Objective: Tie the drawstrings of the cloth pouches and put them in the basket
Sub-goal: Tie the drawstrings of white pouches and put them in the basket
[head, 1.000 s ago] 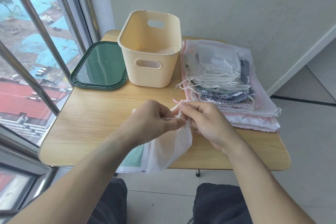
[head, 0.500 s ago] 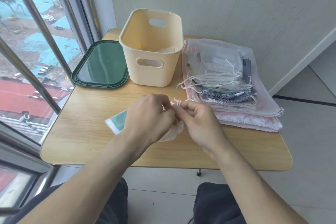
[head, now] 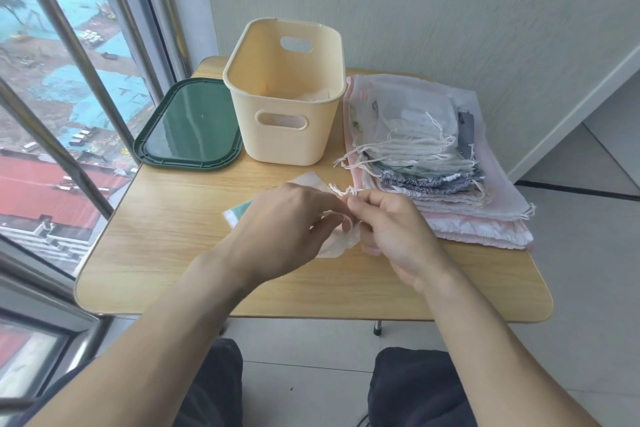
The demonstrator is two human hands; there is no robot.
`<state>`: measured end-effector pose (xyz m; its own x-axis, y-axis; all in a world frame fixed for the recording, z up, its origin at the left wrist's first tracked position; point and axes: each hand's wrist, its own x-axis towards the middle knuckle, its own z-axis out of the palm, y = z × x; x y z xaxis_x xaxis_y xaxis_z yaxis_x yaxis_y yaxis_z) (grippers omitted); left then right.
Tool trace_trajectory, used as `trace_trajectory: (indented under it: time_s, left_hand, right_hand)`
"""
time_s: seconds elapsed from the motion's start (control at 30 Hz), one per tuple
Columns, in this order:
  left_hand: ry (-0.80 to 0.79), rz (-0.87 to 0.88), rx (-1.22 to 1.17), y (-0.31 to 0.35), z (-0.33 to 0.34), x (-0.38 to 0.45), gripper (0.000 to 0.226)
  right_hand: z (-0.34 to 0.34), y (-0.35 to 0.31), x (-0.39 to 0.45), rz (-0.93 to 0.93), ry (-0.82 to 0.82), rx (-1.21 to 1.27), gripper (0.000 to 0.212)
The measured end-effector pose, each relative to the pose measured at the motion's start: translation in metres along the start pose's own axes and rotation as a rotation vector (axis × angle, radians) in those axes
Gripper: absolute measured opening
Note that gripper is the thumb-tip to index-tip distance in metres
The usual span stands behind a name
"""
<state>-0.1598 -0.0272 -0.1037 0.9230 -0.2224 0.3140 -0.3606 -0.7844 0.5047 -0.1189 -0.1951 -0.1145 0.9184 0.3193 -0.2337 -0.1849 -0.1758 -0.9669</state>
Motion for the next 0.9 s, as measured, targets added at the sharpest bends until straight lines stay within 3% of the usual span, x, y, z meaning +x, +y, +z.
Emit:
trace_trajectory:
  time_s: [0.1, 0.17, 0.23, 0.33, 0.47, 0.6, 0.7, 0.9]
  left_hand:
    - [-0.053, -0.037, -0.092, -0.002, -0.004, -0.001, 0.016]
    - [-0.066, -0.061, -0.147, -0.006, -0.008, -0.002, 0.014]
    - [-0.079, -0.079, -0.172, -0.009, -0.011, -0.003, 0.011]
    - [-0.168, -0.178, -0.312, -0.009, -0.011, -0.002, 0.012]
    - [-0.303, -0.415, -0.619, -0.008, -0.011, 0.003, 0.015]
    - [-0.239, -0.637, -0.882, -0.006, -0.011, 0.008, 0.015]
    - [-0.208, -0.679, -0.95, -0.004, -0.01, 0.008, 0.019]
    - [-0.231, -0.677, -0.962, -0.004, -0.007, 0.006, 0.016]
  right_hand:
    - [-0.01, -0.001, 0.001, 0.018, -0.132, -0.005, 0.02]
    - [-0.018, -0.003, 0.0, 0.023, -0.3, -0.034, 0.038]
    - [-0.023, -0.003, -0.002, -0.016, -0.365, -0.063, 0.057]
    - [-0.021, 0.001, 0.0, -0.156, -0.205, -0.14, 0.058]
    - [-0.011, 0.008, 0.0, -0.306, -0.062, -0.149, 0.036]
    - [-0.008, 0.011, -0.003, -0.428, -0.018, -0.262, 0.019]
    - [-0.007, 0.014, -0.004, -0.454, -0.058, -0.316, 0.019]
    - [-0.007, 0.013, -0.003, -0.479, 0.042, -0.32, 0.008]
